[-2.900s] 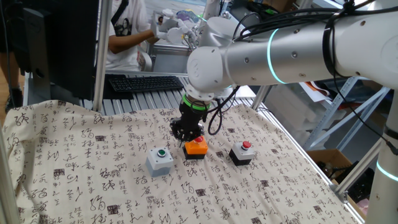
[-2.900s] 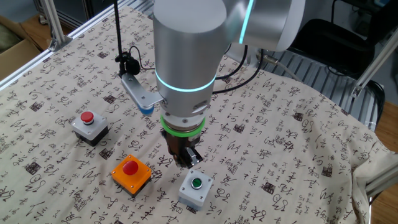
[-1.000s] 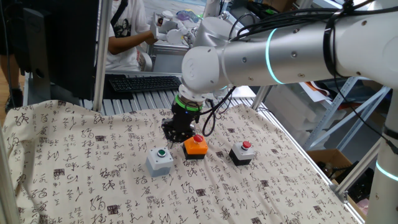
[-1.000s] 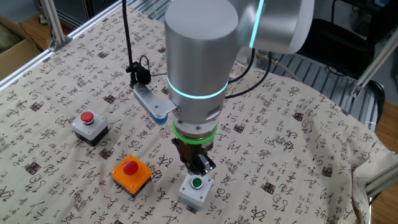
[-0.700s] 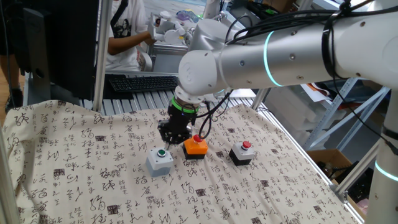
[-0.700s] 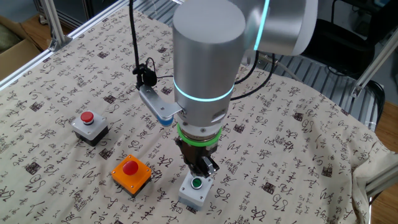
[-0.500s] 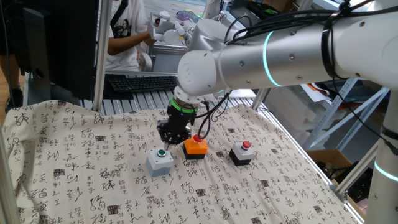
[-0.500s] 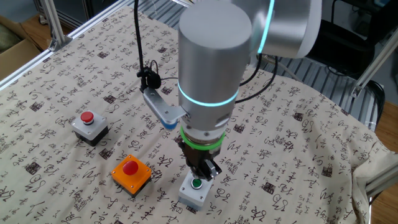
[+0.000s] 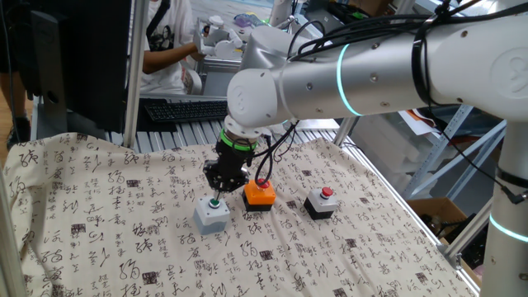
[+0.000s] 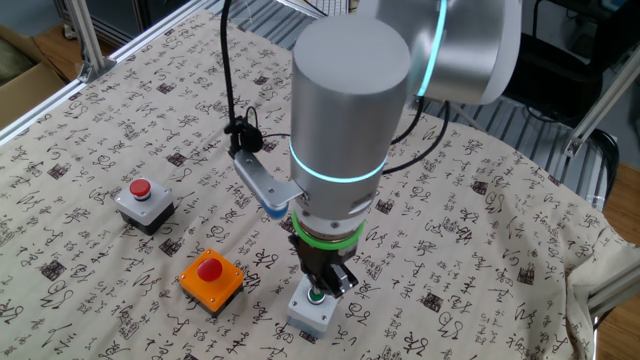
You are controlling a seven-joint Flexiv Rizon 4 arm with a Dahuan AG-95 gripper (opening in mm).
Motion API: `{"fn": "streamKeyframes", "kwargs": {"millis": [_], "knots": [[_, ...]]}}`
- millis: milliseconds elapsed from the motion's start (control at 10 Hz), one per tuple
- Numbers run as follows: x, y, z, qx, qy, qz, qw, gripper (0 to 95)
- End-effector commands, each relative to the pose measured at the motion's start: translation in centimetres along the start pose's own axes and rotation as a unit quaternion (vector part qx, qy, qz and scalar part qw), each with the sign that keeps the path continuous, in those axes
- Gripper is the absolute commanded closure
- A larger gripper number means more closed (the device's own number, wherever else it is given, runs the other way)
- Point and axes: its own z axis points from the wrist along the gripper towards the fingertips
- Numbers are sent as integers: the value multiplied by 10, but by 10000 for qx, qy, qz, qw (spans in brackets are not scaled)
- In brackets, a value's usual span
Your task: Press three buttons from left to right in sequence
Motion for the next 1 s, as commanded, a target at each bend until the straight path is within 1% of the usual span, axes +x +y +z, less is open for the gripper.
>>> {"fn": "streamKeyframes", "kwargs": {"millis": [100, 500, 1000], "knots": [[-1, 1, 1, 14, -13, 0, 10000, 950], [-4, 3, 5, 35, -36, 7, 10000, 950], [-5, 3, 8, 15, -33, 32, 10000, 950]]}}
